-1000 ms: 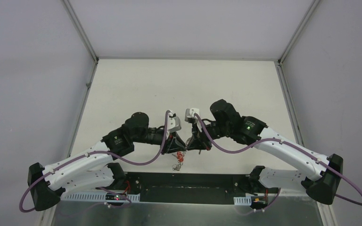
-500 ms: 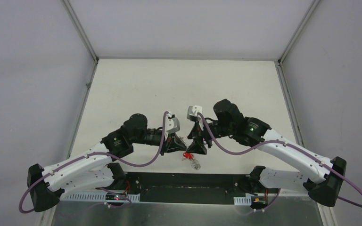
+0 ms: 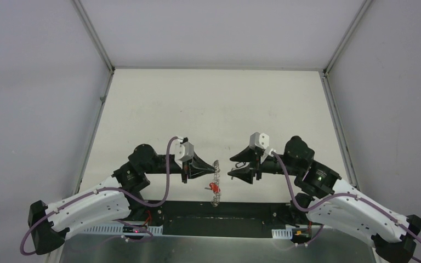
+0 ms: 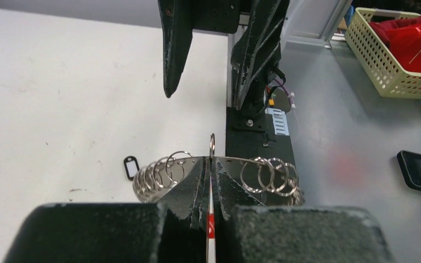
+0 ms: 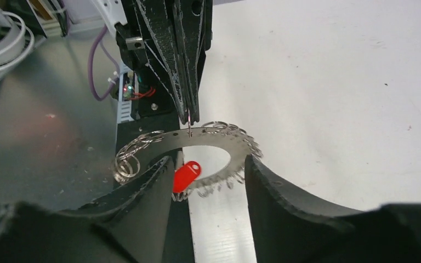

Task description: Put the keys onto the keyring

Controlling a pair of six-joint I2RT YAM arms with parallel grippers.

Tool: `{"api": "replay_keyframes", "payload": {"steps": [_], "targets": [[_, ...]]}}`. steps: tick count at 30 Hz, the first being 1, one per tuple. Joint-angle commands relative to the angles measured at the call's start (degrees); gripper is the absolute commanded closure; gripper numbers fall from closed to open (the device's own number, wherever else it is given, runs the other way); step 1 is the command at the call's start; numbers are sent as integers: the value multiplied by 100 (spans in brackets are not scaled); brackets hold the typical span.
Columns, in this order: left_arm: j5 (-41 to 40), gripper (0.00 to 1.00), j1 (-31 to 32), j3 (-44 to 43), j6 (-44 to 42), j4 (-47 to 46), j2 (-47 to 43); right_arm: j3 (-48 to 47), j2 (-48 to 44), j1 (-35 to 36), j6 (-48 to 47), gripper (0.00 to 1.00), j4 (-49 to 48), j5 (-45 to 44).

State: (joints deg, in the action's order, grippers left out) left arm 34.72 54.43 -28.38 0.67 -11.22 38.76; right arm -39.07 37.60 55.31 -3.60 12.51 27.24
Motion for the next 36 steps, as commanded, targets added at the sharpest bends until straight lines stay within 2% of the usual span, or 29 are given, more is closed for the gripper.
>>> {"api": "replay_keyframes", "payload": {"steps": [1, 8, 12, 14, 17, 21, 30, 31, 33, 36], "targets": [[-65, 100, 55, 156, -14, -1199, -294, 31, 3, 15, 125, 52, -897, 122], [-65, 100, 55, 289, 39, -1601, -320, -39, 668, 11, 565, 56, -1956, 983], [-44, 100, 55, 281, 105, -1779, -229, -155, 1011, 14, 615, 58, -2103, 1133], [-42, 100, 53, 288, 125, -1835, -212, -181, 1087, 11, 614, 66, -2142, 1149], [-49, 100, 50, 296, 127, -1876, -211, -160, 1104, 15, 612, 84, -2169, 1110], [-107, 100, 55, 315, 111, -1884, -245, -51, 980, 16, 621, 93, -2172, 978], [-158, 100, 53, 351, 118, -1901, -254, 100, 728, 15, 607, 88, -2162, 771], [-163, 100, 57, 359, 122, -1902, -255, 87, 746, 17, 606, 86, -2146, 750], [-167, 100, 52, 375, 135, -1909, -256, 65, 777, 14, 581, 73, -2147, 762], [-184, 100, 52, 390, 153, -1910, -275, 12, 823, 15, 526, 70, -2071, 797]]}}
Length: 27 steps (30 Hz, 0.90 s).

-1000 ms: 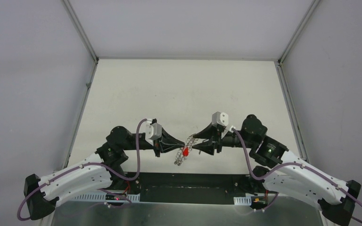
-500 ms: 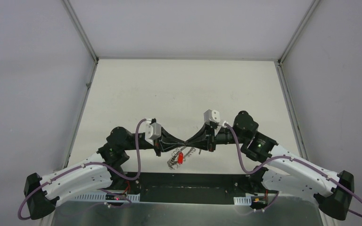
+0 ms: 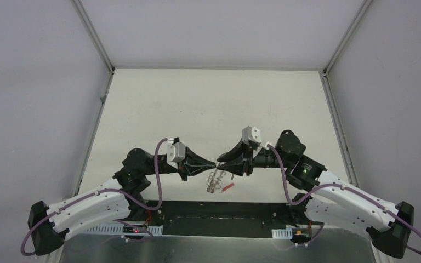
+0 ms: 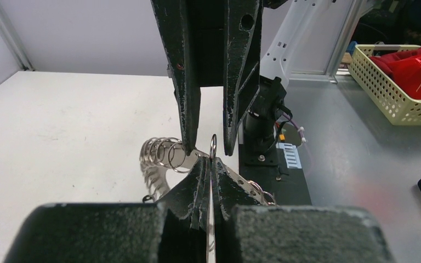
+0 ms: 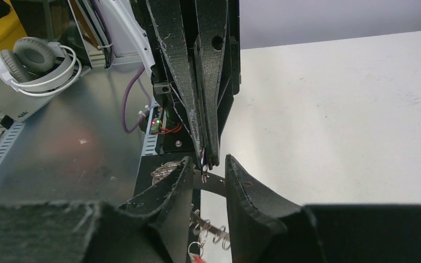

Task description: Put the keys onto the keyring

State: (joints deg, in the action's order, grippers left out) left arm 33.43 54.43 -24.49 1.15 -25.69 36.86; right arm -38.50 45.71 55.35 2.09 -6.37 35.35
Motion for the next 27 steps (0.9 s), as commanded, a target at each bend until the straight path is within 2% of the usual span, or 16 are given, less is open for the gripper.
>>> {"api": "replay_keyframes", "payload": {"steps": [1, 8, 12, 22, 24, 25, 27], "targets": [[-60, 100, 51, 4, 105, -456, -103, -63, 16, 11, -73, 70, -131, -11], [-78, 100, 56, 6, 122, -437, -151, 17, -124, 11, -163, 76, 4, -114], [-71, 100, 55, 13, 140, -442, -145, 16, -137, 11, -174, 86, 37, -96], [-65, 100, 51, 12, 163, -450, -144, -141, 54, 11, -179, 88, 167, 55], [-41, 100, 58, 14, 174, -441, -142, -170, 69, 8, -178, 93, 201, 74], [-39, 100, 53, 22, 175, -435, -144, -176, 77, 10, -176, 99, 217, 76], [-38, 100, 53, 39, 192, -413, -154, -193, 70, 11, -328, 100, 255, 90]]}}
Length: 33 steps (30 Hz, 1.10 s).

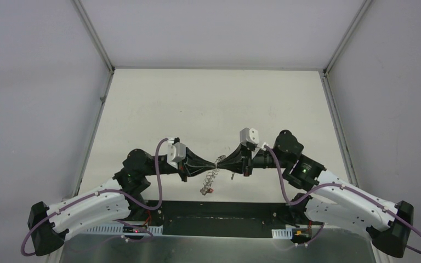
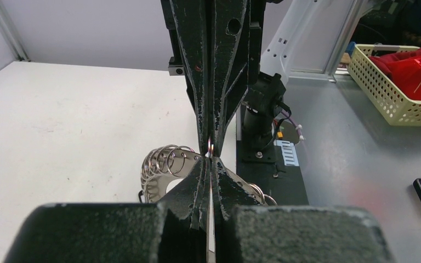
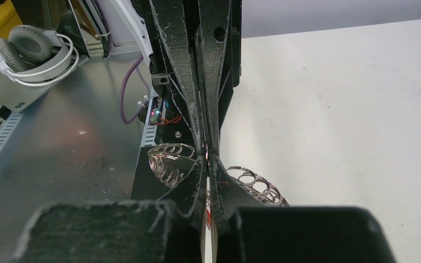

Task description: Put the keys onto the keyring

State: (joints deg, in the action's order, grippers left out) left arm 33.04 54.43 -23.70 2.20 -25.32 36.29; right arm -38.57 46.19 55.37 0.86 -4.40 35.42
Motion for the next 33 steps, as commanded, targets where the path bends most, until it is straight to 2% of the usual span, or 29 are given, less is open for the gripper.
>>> {"api": "replay_keyframes", "payload": {"steps": [1, 4, 5, 8, 11, 18, 21, 23, 28, 33], "targets": [[5, 100, 58, -30, 92, -428, -106, -193, 17, 8, -223, 100, 73, 83], [-53, 100, 55, -21, 93, -309, -170, -196, -21, 11, -229, 100, 150, -49], [-120, 93, 56, -20, 106, -241, -211, -189, -49, 9, -209, 100, 172, -158], [-388, 60, 56, -25, 145, 14, -392, -160, -153, 8, -136, 100, 202, -473], [-645, 43, 57, -80, 17, 447, -691, -148, -222, 2, -104, 100, 259, -795], [-1506, 24, 51, -259, -279, 1749, -1470, -350, -167, -186, 423, 100, 671, -1557], [-2175, 14, 50, -235, 38, 2126, -1736, -471, -120, -428, 988, 100, 896, -2184], [-2798, 3, 57, -237, 517, 2440, -1866, -556, -111, -664, 1281, 100, 1083, -2427], [-4204, 1, 52, -391, 1877, 3457, -1633, -640, -78, -1393, 1714, 100, 1418, -2400], [-4598, 3, 55, -583, 2863, 3968, -800, -732, 99, -2240, 2419, 100, 1848, -1847]]}}
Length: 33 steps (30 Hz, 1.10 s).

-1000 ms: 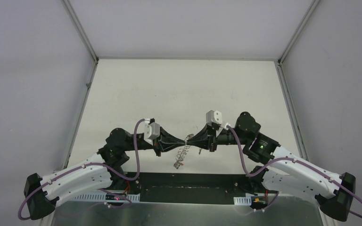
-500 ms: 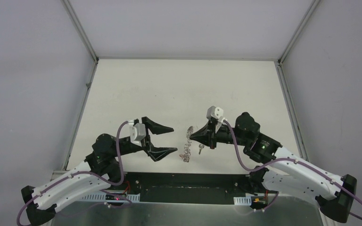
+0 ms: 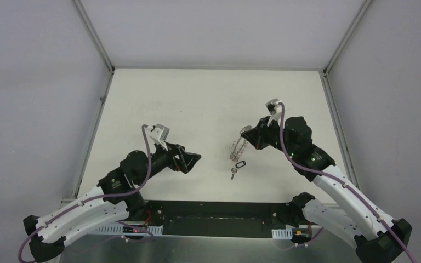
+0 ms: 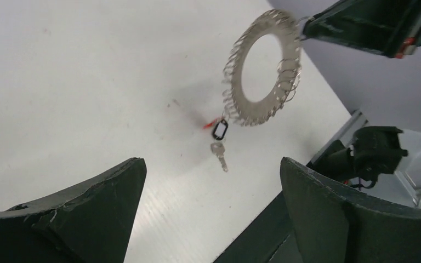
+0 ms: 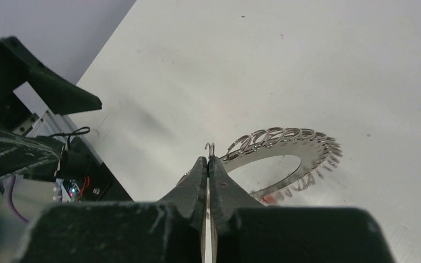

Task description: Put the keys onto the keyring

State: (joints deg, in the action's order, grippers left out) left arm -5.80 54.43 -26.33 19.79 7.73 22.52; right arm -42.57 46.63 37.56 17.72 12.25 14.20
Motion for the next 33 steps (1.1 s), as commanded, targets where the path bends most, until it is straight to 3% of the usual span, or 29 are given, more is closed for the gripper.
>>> {"api": "replay_keyframes", "payload": {"steps": [1, 12, 21, 27, 33], "targets": [[-654, 3, 51, -398, 1203, 707, 795, -336, 45, -593, 807, 100, 215, 334], [485, 10, 50, -1599, 1866, 847, 3550, -564, -137, -1843, 1477, 100, 515, 655], [1781, 30, 153, -2748, 2034, 1109, 5615, -553, -82, -2480, 1452, 100, 1060, 315], [1751, 37, 554, -3787, 1776, 1927, 6796, -176, -58, -2842, 1511, 100, 1034, 649], [954, 40, 962, -5139, 1317, 3133, 8010, 152, -2, -3272, 1655, 100, 1204, 731]]}}
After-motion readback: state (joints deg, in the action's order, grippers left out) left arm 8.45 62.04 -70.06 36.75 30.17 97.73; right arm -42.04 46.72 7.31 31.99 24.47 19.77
